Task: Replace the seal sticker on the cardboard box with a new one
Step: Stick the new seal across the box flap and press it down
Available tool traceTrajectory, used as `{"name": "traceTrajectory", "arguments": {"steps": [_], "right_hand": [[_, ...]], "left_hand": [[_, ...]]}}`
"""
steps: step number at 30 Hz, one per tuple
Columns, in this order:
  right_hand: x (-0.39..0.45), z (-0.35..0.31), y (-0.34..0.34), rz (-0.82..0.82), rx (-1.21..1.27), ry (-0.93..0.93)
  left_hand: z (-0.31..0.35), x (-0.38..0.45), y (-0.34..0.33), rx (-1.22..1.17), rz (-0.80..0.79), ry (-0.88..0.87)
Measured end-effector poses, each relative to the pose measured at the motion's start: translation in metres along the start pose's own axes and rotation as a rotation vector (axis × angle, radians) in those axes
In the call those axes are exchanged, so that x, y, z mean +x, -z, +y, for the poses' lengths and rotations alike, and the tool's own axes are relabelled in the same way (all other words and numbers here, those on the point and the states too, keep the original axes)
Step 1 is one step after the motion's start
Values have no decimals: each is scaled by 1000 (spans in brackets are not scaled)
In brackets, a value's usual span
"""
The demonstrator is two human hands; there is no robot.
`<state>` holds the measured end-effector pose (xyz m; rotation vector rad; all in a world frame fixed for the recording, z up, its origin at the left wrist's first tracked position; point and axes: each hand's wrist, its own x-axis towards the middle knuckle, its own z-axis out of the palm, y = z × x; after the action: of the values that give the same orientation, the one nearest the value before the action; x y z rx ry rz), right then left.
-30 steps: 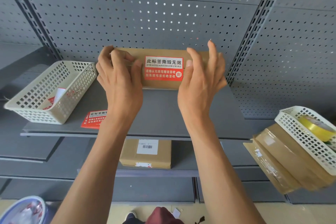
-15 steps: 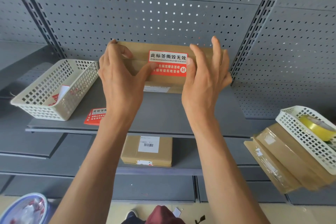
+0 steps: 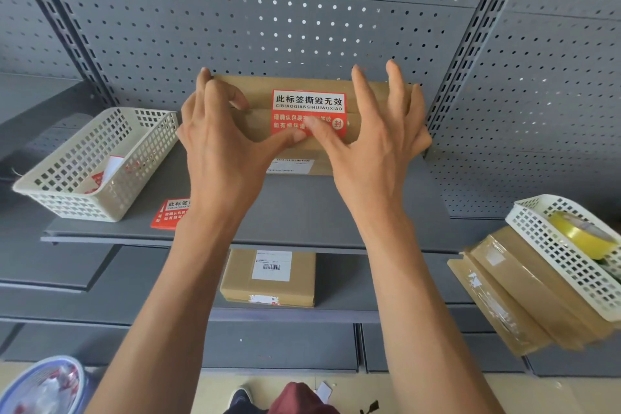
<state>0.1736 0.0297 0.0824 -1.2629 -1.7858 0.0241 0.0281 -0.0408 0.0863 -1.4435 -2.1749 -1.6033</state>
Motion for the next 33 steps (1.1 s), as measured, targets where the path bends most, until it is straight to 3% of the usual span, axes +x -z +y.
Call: {"name": "traceTrajectory", "arguments": {"steps": [23,33], "right_hand": [[-8,39,15,-77,268,72],[-14,46,23,-171,289,105]], "left_hand": [[-2,-5,15,-141,-24,-24],[-10,-9,14,-99,-58,-37]]}}
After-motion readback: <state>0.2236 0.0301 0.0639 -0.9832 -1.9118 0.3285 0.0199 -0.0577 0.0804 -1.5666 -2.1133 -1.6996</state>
